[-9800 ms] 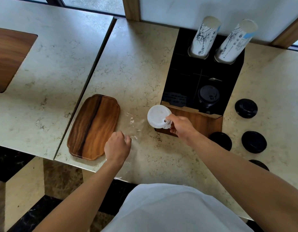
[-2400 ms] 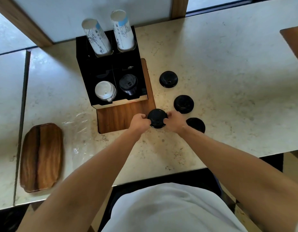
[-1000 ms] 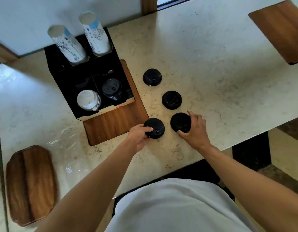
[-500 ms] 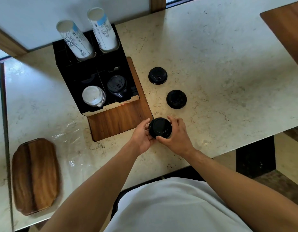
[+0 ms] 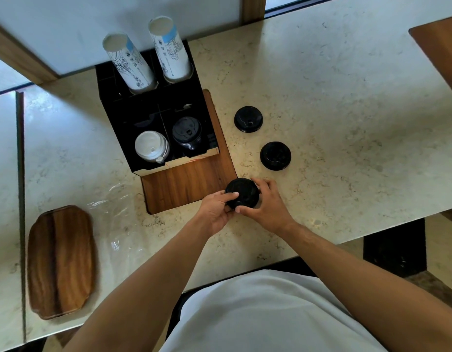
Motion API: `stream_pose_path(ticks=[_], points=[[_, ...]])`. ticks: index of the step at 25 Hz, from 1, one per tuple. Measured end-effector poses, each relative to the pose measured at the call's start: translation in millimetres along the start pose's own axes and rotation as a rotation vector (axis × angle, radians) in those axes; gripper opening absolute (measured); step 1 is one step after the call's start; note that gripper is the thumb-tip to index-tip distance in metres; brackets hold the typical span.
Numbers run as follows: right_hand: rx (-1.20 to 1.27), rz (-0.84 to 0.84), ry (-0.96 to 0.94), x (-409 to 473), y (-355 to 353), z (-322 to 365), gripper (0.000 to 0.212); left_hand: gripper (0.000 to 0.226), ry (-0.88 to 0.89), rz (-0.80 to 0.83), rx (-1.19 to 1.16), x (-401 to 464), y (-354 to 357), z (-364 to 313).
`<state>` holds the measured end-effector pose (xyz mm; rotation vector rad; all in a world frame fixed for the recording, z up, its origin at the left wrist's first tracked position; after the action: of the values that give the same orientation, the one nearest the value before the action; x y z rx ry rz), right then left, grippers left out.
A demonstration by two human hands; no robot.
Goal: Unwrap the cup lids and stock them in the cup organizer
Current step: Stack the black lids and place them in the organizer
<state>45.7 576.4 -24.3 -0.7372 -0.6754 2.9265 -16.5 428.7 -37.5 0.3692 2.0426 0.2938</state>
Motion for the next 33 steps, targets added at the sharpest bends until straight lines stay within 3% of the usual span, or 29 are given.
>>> stream_pose_path(ticks=[2,5,8,12,18,22,25,29,33], points=[[0.219,0.06,0.063,2,-1,-3,0.088,0.026,0.012,0.007,-0.007,-1,-2,-2],[0.582,0.03,0.232,8,-2,-11,0.055,0.024,0.025,0.043,0.001,-4,-5,-4],[0.639,0.03,0.251,14,-1,-13,0.036,0.026,0.017,0.035,0.03,-3,-9,-5],[0.715,-0.001,0.27,21,-5,-13,0.036,0.025,-0.001,-0.015,-0.008,0,-17,-8],[0.646,-0.012,0.279,31,-13,-5,0.027,0.032,-0.006,-0.011,0.038,6,-20,-17],[0.119,-0.28,0.151,42,-51,3,0.016,0.032,-0.013,-0.009,0.044,10,-18,-21],[-0.164,-0.45,0.101,57,-80,6,0.039,0.031,-0.024,-0.006,0.031,12,-17,-23],[-0.39,-0.252,0.182,83,-89,-2,0.092,0.03,-0.037,-0.012,0.025,16,-16,-25],[-0.448,-0.155,0.153,90,-83,-11,0.103,0.025,-0.05,-0.048,-0.012,18,-20,-24]])
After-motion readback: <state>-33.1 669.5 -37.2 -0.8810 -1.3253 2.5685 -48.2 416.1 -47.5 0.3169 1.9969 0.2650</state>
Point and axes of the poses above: each hand's wrist, its own x-axis towards the middle knuckle, its own y-axis out of the palm, z = x × y, the point moved 4 cm from there along x, towards the middle knuckle, and after that the axes turned 7 degrees about z, right-handed, at the moved point
